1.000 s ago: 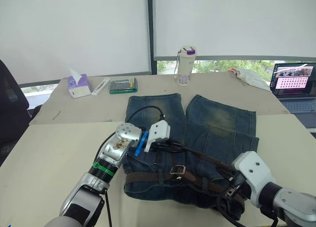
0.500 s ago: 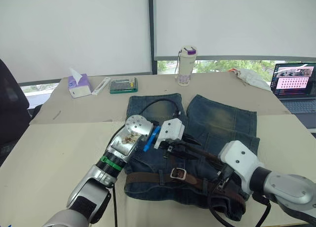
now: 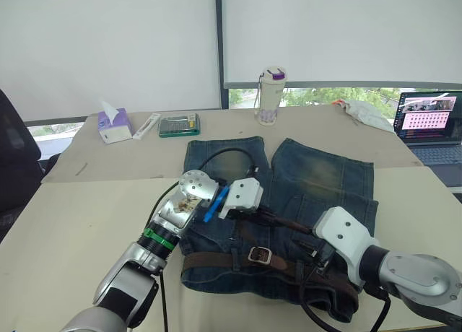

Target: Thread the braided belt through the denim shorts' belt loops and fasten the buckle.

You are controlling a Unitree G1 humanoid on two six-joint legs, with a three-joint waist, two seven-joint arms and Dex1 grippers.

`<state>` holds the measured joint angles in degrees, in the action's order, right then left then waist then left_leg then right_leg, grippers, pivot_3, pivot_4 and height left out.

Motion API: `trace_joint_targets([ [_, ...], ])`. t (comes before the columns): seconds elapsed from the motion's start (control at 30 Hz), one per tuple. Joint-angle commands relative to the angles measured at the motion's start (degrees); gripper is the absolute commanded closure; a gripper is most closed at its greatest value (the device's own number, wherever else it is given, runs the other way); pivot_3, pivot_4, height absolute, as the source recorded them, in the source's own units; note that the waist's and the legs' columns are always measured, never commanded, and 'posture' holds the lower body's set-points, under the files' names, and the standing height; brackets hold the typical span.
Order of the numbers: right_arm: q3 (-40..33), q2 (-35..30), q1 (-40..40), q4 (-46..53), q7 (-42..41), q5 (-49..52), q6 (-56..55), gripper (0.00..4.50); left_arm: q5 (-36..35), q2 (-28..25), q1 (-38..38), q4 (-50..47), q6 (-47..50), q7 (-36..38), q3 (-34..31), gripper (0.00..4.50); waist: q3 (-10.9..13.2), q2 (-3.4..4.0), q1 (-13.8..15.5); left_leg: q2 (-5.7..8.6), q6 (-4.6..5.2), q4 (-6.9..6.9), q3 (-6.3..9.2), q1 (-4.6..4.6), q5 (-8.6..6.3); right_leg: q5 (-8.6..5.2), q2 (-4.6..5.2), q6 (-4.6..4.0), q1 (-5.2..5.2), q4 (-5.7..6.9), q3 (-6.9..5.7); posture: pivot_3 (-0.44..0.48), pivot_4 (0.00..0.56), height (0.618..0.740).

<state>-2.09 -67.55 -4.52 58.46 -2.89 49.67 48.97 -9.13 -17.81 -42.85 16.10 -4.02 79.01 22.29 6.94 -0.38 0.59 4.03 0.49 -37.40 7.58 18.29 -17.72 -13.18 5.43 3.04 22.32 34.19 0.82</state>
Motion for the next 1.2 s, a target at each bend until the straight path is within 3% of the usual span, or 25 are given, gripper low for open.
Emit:
trace_joint_targets([
  [0.03, 4.7, 0.0, 0.0, 0.0, -2.3, -7.0, 1.0, 1.97, 1.4, -1.3, 1.4, 0.6, -3.7, -0.6, -0.4, 4.50, 0.0, 0.03, 0.1, 0.00, 0.00, 0.00, 0.01, 0.01, 0.00, 0.00, 0.00, 0.00, 0.02, 0.00, 0.00, 0.000, 0.150, 0.740],
  [0.23, 12.7, 1.6, 0.8, -1.7, -9.4, -14.1, 0.5, 1.97, 4.2, -3.9, 4.6, 1.7, -11.0, -1.8, -0.5, 4.50, 0.0, 0.07, 0.1, 0.00, -0.02, -0.04, 0.03, 0.04, 0.01, 0.00, 0.04, 0.00, 0.04, -0.01, -0.02, 0.000, 0.150, 0.740],
  [0.67, 15.9, 8.0, 2.6, -4.7, -13.1, -23.5, 4.2, 1.97, 3.8, -6.5, 7.3, 4.9, -25.4, -2.0, -2.0, 4.50, -0.1, 0.18, 0.1, 0.00, -0.02, -0.04, 0.03, 0.03, 0.01, 0.01, 0.04, 0.00, 0.05, 0.01, -0.02, 0.000, 0.150, 0.740],
  [0.93, 15.2, 11.0, 0.8, -3.7, -13.5, -26.1, 5.9, 4.48, 8.2, -8.0, 5.5, 11.9, -35.0, -2.1, 0.0, 4.50, -0.2, 0.29, 0.2, 0.01, -0.02, -0.05, 0.04, 0.02, 0.01, 0.02, 0.03, 0.01, 0.04, 0.01, -0.02, 0.000, 0.150, 0.740],
  [1.2, 10.5, 17.2, -1.8, -1.0, -13.4, -24.8, 7.7, 4.48, 12.8, -6.5, 3.0, 17.6, -43.9, -4.1, 3.0, 4.50, -0.2, 0.30, 0.0, 0.03, -0.02, -0.05, 0.03, 0.00, 0.01, 0.04, -0.05, 0.01, 0.04, 0.02, -0.02, 0.000, 0.150, 0.740],
])
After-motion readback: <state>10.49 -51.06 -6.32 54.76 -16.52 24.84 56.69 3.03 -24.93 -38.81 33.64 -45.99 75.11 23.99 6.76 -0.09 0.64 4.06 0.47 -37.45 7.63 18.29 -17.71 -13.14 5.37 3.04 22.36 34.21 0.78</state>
